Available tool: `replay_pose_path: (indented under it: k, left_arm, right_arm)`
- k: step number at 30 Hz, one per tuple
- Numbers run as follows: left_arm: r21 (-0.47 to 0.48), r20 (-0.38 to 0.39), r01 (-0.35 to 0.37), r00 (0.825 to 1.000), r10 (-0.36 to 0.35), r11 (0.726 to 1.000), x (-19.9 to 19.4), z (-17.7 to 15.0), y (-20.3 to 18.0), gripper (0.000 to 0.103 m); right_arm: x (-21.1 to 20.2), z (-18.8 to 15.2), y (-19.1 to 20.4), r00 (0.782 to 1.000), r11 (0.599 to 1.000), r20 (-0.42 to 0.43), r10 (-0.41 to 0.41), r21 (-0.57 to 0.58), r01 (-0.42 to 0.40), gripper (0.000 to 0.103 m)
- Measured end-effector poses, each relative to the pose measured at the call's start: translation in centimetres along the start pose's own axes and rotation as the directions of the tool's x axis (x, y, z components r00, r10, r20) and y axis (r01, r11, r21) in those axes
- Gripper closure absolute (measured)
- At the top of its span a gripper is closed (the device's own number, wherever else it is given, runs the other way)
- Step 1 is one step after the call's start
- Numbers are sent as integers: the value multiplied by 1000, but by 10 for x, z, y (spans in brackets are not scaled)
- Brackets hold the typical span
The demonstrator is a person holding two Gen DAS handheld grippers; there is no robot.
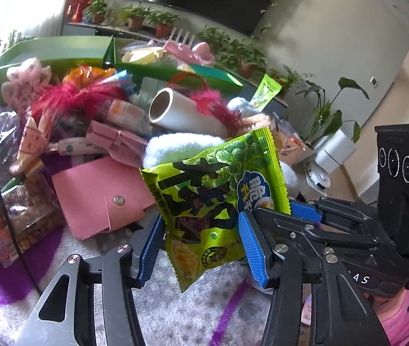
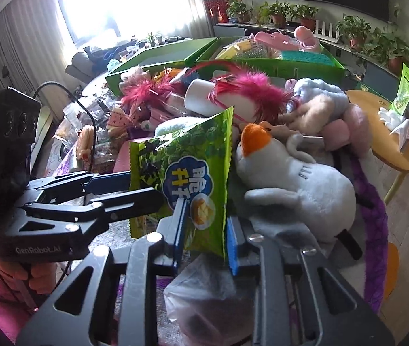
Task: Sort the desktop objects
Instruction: 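Close the right gripper on the green snack bag, then lift the green snack bag and carry it toward the green box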
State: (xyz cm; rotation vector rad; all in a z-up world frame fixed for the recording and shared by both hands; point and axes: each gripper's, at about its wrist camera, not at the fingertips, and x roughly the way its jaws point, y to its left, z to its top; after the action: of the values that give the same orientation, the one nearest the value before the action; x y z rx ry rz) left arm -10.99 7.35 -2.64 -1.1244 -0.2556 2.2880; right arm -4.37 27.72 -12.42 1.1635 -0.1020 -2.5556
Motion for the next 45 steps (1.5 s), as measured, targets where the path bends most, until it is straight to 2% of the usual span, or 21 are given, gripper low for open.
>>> replay_pose_path:
  k: [11, 23, 45]
  left_arm:
    - [42, 66, -20, 998, 18, 999, -25, 18, -9, 49]
    - [98, 130, -47, 991, 34, 994, -36, 72, -14, 49]
    - [144, 159, -95, 985, 72, 985, -25, 134, -5, 49]
  right_arm:
    - [-19, 17, 9, 998, 1000, 54, 23, -21, -22, 76]
    - [-28, 68, 6, 992, 999, 125, 32, -38, -27, 76]
    - [-13, 131, -13, 988, 999, 151, 39, -25, -36, 76]
